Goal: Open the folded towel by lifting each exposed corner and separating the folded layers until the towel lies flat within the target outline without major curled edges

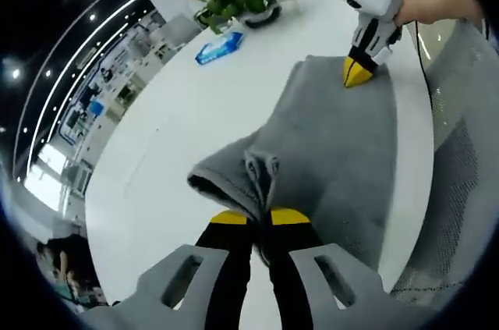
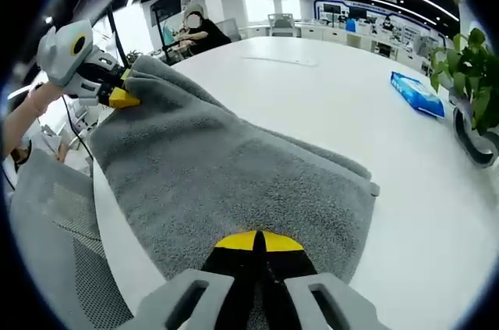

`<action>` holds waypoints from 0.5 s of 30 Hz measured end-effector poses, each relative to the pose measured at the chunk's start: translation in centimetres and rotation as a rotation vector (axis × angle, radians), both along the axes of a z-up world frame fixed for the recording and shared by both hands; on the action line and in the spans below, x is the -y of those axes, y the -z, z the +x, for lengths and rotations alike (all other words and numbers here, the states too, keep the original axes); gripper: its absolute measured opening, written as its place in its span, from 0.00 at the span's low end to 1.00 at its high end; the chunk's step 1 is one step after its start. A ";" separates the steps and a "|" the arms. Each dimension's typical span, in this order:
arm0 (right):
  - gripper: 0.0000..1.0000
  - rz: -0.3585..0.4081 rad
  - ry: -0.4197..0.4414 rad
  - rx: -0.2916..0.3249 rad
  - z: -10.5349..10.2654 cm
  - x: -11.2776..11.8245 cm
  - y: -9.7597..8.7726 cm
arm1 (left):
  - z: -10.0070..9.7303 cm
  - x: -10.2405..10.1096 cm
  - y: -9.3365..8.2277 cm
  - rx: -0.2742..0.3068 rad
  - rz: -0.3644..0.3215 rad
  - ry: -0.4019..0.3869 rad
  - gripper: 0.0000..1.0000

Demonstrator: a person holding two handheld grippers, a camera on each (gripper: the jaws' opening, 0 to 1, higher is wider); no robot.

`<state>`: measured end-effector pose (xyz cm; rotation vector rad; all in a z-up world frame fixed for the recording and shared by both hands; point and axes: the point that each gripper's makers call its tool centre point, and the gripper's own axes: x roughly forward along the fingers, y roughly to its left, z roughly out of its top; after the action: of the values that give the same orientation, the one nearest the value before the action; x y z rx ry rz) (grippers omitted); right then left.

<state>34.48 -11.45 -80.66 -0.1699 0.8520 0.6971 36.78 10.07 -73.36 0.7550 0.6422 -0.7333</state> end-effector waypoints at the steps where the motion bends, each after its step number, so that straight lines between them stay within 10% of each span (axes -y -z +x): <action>1: 0.00 0.000 -0.001 0.000 0.0 0.0 0.0 | 0.1 -0.1 0.2 -0.006 -0.003 -0.006 0.05; 15: 0.00 -0.006 0.005 0.069 -0.1 0.0 -0.1 | 0.9 -1.0 2.2 -0.088 -0.065 -0.056 0.05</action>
<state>34.40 -11.47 -80.55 -0.1961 0.7888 0.6805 37.69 11.04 -75.59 0.6453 0.7128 -0.7359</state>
